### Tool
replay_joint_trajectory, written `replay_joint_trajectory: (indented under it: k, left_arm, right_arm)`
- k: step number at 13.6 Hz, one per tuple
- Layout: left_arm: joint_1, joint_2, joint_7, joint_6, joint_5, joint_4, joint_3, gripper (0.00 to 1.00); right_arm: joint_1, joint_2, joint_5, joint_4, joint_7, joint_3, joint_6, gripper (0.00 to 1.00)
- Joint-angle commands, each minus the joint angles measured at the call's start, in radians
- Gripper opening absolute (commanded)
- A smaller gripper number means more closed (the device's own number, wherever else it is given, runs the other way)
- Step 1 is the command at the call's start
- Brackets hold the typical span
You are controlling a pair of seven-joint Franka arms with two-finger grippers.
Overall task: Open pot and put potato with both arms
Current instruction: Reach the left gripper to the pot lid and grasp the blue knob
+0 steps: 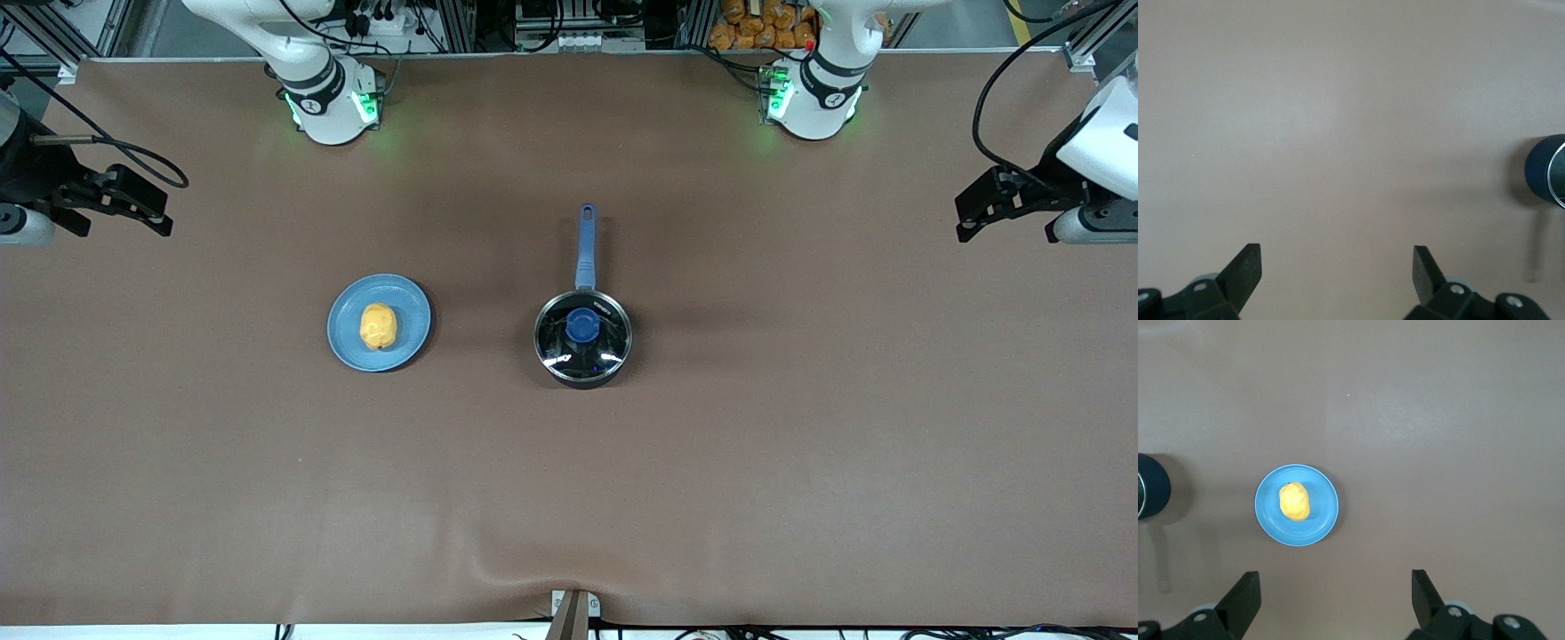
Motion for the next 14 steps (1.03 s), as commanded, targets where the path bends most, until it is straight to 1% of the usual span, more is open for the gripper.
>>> replay_joint_trajectory:
  k: [1, 5, 7, 9, 11, 13, 14]
  left_arm:
    - [0.007, -0.014, 0.005, -0.011, -0.012, -0.015, -0.003, 1.0]
    - [0.005, -0.023, -0.001, -0.009, -0.012, -0.035, -0.005, 1.0]
    - [-0.021, -0.008, -0.042, 0.003, -0.013, -0.032, -0.013, 1.0]
    - [-0.058, 0.049, -0.178, 0.029, -0.013, -0.023, -0.068, 1.0]
    - [-0.111, 0.13, -0.284, 0.089, -0.015, -0.018, -0.12, 1.0]
    - [-0.203, 0.234, -0.398, 0.133, -0.013, 0.038, -0.135, 1.0]
    - [-0.272, 0.302, -0.467, 0.135, -0.01, 0.093, -0.135, 1.0]
  right_arm:
    - [-0.015, -0.002, 0.004, 0.002, -0.008, 0.01, -0.011, 1.0]
    - [-0.013, -0.003, 0.004, 0.001, -0.008, 0.01, -0.011, 1.0]
    - [-0.013, -0.002, 0.004, 0.001, -0.008, 0.01, -0.011, 1.0]
    - [-0.013, -0.002, 0.004, 0.001, -0.008, 0.01, -0.011, 1.0]
    - [-0.013, -0.002, 0.004, 0.001, -0.008, 0.01, -0.011, 1.0]
    - [-0.013, 0.004, 0.004, 0.001, -0.008, 0.01, -0.014, 1.0]
    - [-0.012, 0.006, 0.004, 0.002, -0.01, 0.01, -0.019, 1.0]
